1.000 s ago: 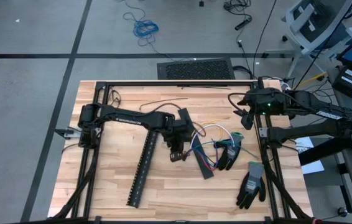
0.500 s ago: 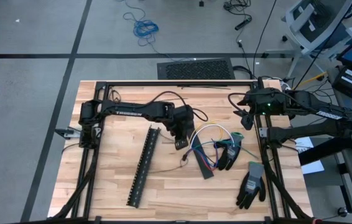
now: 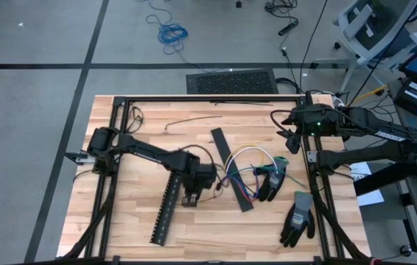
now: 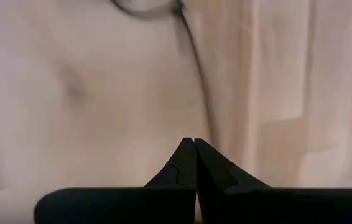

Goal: Ziptie cables
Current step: Wrap the black zip tie on the cables

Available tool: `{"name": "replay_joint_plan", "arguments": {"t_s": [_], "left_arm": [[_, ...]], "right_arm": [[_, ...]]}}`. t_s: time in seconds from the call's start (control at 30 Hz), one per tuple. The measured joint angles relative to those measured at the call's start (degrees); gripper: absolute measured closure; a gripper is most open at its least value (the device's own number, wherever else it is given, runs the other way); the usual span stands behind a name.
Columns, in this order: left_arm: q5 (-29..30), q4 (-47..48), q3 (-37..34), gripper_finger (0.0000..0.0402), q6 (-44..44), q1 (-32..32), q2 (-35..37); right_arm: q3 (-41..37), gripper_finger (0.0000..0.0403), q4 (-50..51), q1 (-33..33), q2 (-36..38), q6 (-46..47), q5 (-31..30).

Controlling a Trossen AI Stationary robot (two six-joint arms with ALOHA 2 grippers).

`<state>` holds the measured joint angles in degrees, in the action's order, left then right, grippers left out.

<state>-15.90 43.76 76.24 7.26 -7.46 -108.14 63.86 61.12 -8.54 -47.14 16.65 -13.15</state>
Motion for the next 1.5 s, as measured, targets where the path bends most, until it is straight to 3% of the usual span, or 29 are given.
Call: {"name": "replay_joint_plan", "arguments": {"t_s": [0.17,0.37,0.5,0.63,0.9,1.3,1.4,1.5], "left_arm": [[-3.5,-8.7,-4.1,0.0367,10.2,-0.1,0.5],[-5.0,-15.6,-3.6,0.0274,16.7,-2.5,0.5],[-1.7,-13.4,-3.6,0.0218,20.5,-4.4,0.5],[6.3,-11.6,-3.6,0.0198,22.4,-5.7,0.5],[9.8,-11.4,-3.9,0.02,25.1,-8.0,-0.6],[16.7,-11.9,-4.5,0.0236,28.4,-11.8,-4.9],[18.7,-11.9,-4.6,0.027,28.5,-12.1,-6.5],[17.4,-12.5,-4.5,0.0351,30.0,-12.0,-7.1]], "right_arm": [[0.0,0.0211,0.0,0.0,0.0,-0.9,0.0],[0.0,0.0211,0.2,0.0,0.0,-2.8,0.0],[0.0,0.0211,0.9,0.0,0.0,-4.1,0.0],[0.0,0.0211,0.9,0.0,0.0,-4.8,0.0],[0.0,0.0211,0.9,0.0,0.0,-6.0,0.0],[0.0,0.0211,0.9,0.0,0.0,-6.6,0.0],[0.0,0.0211,0.9,0.0,0.0,-6.8,-0.2],[0.0,0.0211,0.9,0.0,0.0,-6.8,-0.2]]}}
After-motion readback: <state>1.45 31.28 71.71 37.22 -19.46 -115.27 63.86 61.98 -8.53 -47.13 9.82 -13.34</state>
